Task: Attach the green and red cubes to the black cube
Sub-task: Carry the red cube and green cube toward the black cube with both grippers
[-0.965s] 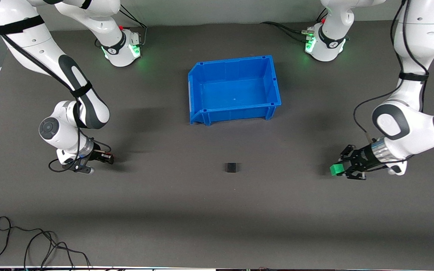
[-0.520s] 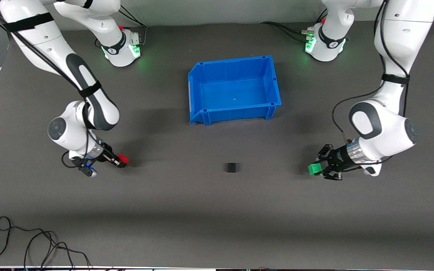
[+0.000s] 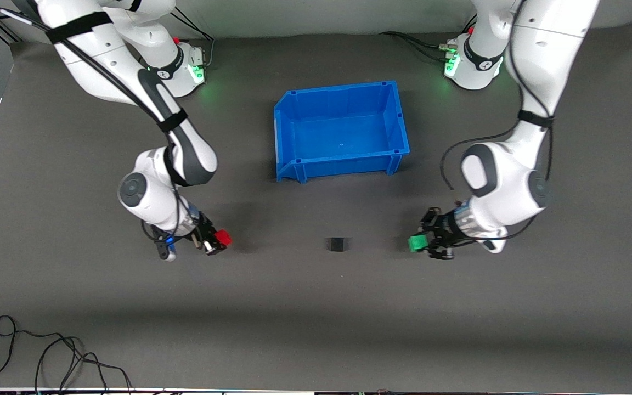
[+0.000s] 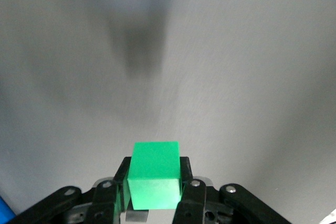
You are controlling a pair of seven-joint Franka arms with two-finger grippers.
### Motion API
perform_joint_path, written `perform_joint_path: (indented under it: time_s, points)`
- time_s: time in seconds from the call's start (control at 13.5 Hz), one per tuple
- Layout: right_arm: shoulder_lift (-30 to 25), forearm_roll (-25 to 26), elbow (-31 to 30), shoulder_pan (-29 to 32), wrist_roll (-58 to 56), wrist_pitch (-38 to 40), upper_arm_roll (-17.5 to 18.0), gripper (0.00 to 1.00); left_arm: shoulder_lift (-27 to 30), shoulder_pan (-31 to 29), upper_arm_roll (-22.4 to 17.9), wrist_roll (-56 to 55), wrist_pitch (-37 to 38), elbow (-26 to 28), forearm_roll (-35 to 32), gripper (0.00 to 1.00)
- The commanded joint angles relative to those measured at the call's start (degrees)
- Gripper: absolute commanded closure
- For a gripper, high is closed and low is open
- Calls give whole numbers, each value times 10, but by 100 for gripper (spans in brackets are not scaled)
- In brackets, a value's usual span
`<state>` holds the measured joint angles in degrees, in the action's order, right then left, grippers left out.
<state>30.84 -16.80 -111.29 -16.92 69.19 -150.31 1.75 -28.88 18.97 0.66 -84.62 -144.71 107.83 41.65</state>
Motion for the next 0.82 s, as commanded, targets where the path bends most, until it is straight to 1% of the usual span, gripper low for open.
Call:
perform_joint_path:
  time_s: [0.0, 0.07, 0.22, 0.37, 0.45, 0.59, 0.67, 0.74]
  points:
    - [39, -3, 74, -34, 121, 42, -10, 100, -49, 50, -11, -64, -16, -55, -24, 94]
    - [49, -2, 91, -48, 175, 48, -11, 100, -61, 61, -11, -73, -16, -69, -39, 94]
    - [59, 25, 111, -66, 244, 49, -13, 100, -80, 80, -11, -83, -16, -86, -62, 94]
    - [82, 28, 150, -92, 323, 57, -15, 100, -96, 98, -12, -84, -17, -92, -62, 94]
    - [93, 41, 176, -94, 356, 77, -14, 100, -104, 109, -13, -92, -21, -92, -63, 94]
    - [119, 90, 236, -111, 459, 128, -14, 100, -111, 121, -13, -106, -46, -91, -66, 94]
    - [131, 124, 262, -118, 507, 153, -13, 100, -115, 124, -13, -107, -50, -93, -66, 94]
    - [138, 141, 280, -127, 539, 171, -12, 100, -120, 124, -13, -107, -49, -102, -67, 94]
